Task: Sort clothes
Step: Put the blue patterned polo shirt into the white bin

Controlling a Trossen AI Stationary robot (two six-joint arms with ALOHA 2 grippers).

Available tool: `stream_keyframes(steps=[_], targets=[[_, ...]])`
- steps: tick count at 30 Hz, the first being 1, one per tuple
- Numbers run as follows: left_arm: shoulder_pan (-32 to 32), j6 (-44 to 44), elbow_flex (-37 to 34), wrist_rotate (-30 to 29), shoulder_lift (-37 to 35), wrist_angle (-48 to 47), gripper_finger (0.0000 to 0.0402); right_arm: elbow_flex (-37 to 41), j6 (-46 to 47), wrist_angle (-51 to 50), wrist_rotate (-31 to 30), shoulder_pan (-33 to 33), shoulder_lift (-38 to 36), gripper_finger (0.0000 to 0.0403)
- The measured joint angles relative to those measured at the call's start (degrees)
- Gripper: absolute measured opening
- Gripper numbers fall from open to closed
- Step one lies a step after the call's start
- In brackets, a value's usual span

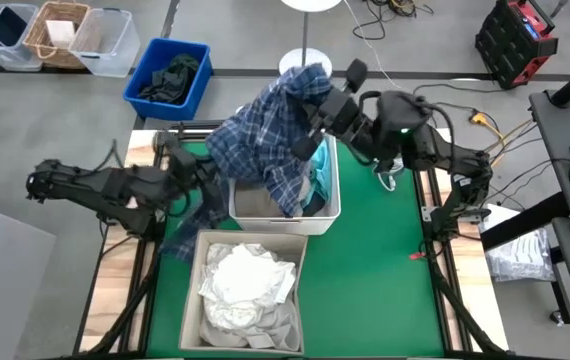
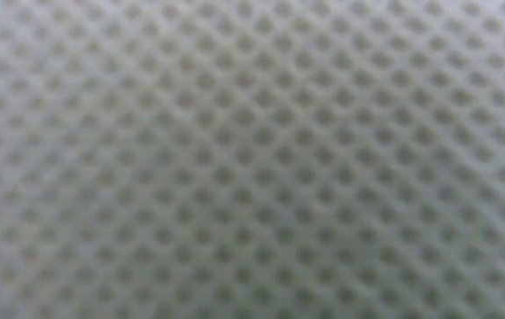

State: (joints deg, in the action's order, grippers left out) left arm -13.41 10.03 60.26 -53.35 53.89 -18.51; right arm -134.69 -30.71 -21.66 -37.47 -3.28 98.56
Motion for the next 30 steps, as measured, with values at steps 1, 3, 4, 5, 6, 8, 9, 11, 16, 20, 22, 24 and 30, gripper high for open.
stream_keyframes(steps=[1, 3, 4, 5, 6, 8, 9, 11, 16, 20, 22, 24, 30], targets=[[0.0, -1.2, 1.9, 0.3, 0.1, 0.0, 0.0000, 0.0, 1.4, -2.5, 0.1, 0.3, 0.0, 0.0012], [0.0, -3.7, 5.5, 1.3, 0.5, 0.0, 0.0000, 0.0, 4.6, -7.3, 2.2, 0.9, 0.0, 0.0012], [0.0, -5.0, 7.5, 1.7, 0.8, 0.1, 0.0000, 0.0, 6.1, -9.3, 4.8, 1.3, 0.3, 0.0012], [0.0, -6.2, 9.5, 1.8, 1.3, 0.1, 0.0000, 0.0, 7.4, -10.9, 8.0, 1.7, 0.4, 0.0012], [0.0, -7.3, 11.3, 2.2, 1.8, 0.1, 0.0000, 0.0, 8.5, -12.2, 11.3, 2.0, 0.6, 0.0012], [0.1, -9.2, 14.9, 4.4, 3.3, 0.1, 0.0000, 0.0, 10.3, -12.9, 16.4, 2.5, 1.6, 0.0013], [0.2, -10.0, 16.5, 5.1, 4.3, 0.1, 0.0000, 0.0, 10.9, -12.8, 18.0, 2.6, 2.2, 0.0013], [0.2, -11.3, 19.8, 5.2, 6.6, 0.1, 0.0000, 0.0, 11.7, -12.8, 18.5, 2.8, 3.5, 0.0013], [0.2, -14.1, 26.6, 6.2, 11.9, -1.0, 0.0000, 0.0, 14.4, -12.8, 24.6, 3.0, 6.0, 0.0019], [0.2, -14.5, 31.2, 5.9, 14.4, -3.4, 0.0000, 0.0, 21.3, -14.8, 27.7, 3.7, 6.4, 0.0068], [0.2, -14.5, 32.6, 6.0, 15.1, -3.6, 0.0000, 0.0, 25.0, -16.0, 28.9, 4.2, 6.4, 0.0106], [0.2, -14.5, 33.6, 6.4, 15.7, -3.6, 0.0000, 0.0, 27.0, -16.2, 32.1, 4.6, 6.4, 0.0148], [1.0, -13.3, 33.8, 9.7, 17.8, -2.5, 0.0000, 0.0, 27.7, -11.7, 38.0, 4.7, 8.3, 0.0260]])
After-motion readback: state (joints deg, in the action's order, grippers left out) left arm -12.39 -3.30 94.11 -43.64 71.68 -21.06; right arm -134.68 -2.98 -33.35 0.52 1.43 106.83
